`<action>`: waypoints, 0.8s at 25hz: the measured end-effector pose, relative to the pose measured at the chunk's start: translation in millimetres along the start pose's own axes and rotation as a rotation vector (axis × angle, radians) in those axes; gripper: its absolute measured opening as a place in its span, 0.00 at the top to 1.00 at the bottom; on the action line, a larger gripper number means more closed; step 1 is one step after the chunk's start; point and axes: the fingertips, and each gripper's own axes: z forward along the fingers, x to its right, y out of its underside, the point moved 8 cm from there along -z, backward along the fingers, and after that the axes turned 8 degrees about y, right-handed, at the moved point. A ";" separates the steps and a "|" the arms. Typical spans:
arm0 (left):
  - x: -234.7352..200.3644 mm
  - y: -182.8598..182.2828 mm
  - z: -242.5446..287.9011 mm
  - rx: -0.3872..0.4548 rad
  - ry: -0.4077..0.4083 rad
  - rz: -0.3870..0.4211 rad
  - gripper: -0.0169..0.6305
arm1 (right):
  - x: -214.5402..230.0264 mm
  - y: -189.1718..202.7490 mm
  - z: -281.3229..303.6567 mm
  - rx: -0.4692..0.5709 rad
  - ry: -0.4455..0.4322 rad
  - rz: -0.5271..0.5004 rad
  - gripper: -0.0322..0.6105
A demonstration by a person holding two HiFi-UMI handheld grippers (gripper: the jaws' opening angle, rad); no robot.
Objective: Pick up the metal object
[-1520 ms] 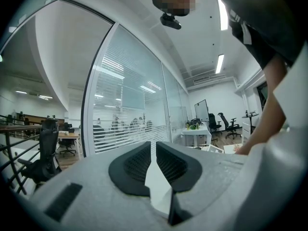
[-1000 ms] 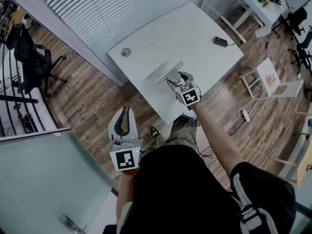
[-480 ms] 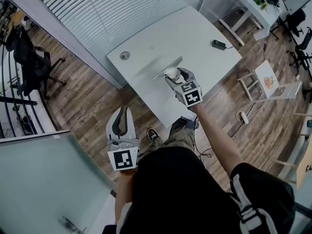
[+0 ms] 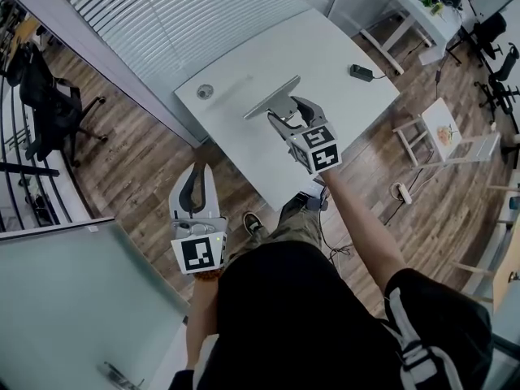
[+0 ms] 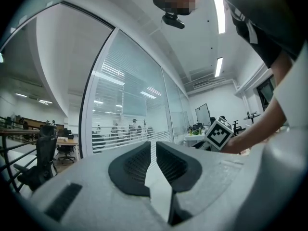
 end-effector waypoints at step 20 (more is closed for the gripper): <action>19.0 -34.1 62.1 0.093 0.115 0.052 0.92 | 11.6 -66.2 -88.3 0.237 0.123 -0.043 0.51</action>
